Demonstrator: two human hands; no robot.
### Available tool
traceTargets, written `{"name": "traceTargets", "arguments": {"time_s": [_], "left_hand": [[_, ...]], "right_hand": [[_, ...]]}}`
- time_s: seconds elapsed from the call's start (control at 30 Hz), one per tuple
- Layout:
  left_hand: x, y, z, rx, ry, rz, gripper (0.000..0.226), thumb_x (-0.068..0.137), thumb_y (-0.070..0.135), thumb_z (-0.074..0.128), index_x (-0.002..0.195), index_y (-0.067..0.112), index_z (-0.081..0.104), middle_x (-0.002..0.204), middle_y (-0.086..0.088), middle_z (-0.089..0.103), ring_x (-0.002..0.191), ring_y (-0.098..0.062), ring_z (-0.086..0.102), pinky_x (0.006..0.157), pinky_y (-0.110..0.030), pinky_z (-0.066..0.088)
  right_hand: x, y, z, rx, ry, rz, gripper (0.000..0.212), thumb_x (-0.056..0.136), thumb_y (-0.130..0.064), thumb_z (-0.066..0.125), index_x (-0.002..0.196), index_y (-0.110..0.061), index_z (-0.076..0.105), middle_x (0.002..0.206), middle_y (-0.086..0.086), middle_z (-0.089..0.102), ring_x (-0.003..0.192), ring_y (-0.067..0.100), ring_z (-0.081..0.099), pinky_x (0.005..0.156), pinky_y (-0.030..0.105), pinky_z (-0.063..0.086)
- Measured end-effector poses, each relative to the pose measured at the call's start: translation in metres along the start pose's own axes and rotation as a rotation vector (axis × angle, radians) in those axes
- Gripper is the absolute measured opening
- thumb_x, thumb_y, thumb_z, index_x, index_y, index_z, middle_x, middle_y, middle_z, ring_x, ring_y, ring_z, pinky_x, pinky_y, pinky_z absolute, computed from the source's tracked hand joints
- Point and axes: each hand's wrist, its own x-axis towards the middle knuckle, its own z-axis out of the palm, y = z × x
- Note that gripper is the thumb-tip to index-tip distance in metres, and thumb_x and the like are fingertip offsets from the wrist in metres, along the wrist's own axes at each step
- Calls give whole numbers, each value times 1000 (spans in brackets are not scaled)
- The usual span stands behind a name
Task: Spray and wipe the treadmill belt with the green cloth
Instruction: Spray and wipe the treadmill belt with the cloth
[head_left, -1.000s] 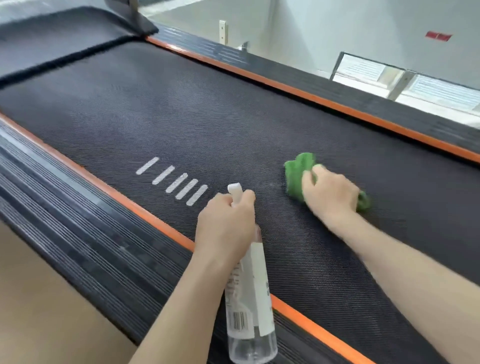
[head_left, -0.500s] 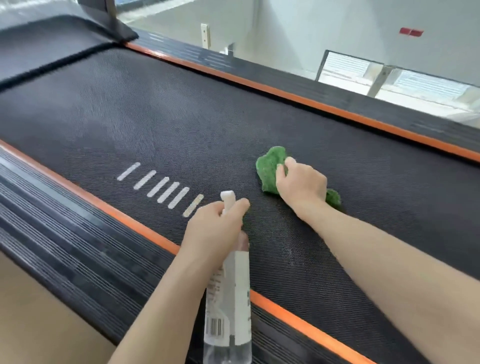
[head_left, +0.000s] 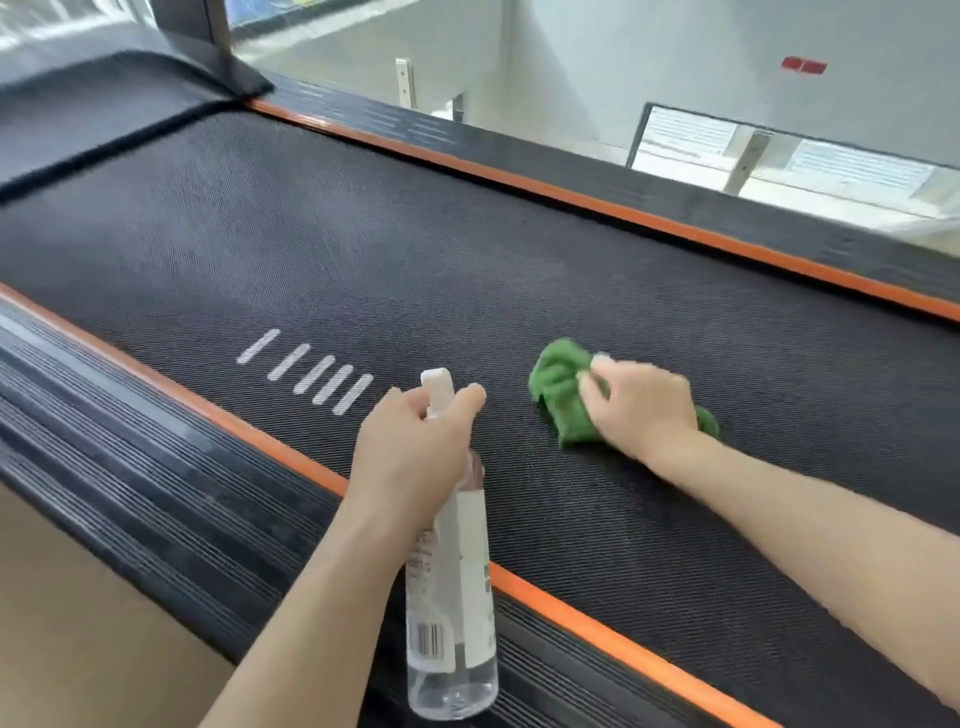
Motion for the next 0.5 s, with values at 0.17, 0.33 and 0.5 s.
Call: {"name": "traceTargets", "arguments": {"time_s": [0.17, 0.33, 0.5], "left_hand": [[-3, 0, -3, 18, 9, 11, 52, 91, 53, 65, 88, 1, 68, 80, -15, 76, 90, -33, 77, 89, -50, 60], [-1, 5, -2, 7, 48, -16, 66, 72, 61, 62, 85, -3, 67, 87, -20, 76, 83, -35, 77, 87, -56, 60], [0, 2, -17, -109, 123, -74, 42, 75, 47, 74, 70, 6, 66, 59, -2, 73, 80, -35, 79, 85, -57, 63]], "right_hand": [[5, -26, -1, 10, -68, 265, 30, 101, -43, 34, 89, -22, 51, 85, 4, 69, 85, 31, 65, 64, 35, 33], [-92, -29, -14, 16, -79, -43, 32, 93, -51, 44, 84, -24, 60, 67, -4, 63, 70, 18, 64, 53, 32, 35], [-92, -29, -9, 34, -62, -54, 26, 92, -47, 52, 83, -25, 60, 64, -4, 61, 69, 19, 64, 54, 32, 40]]}}
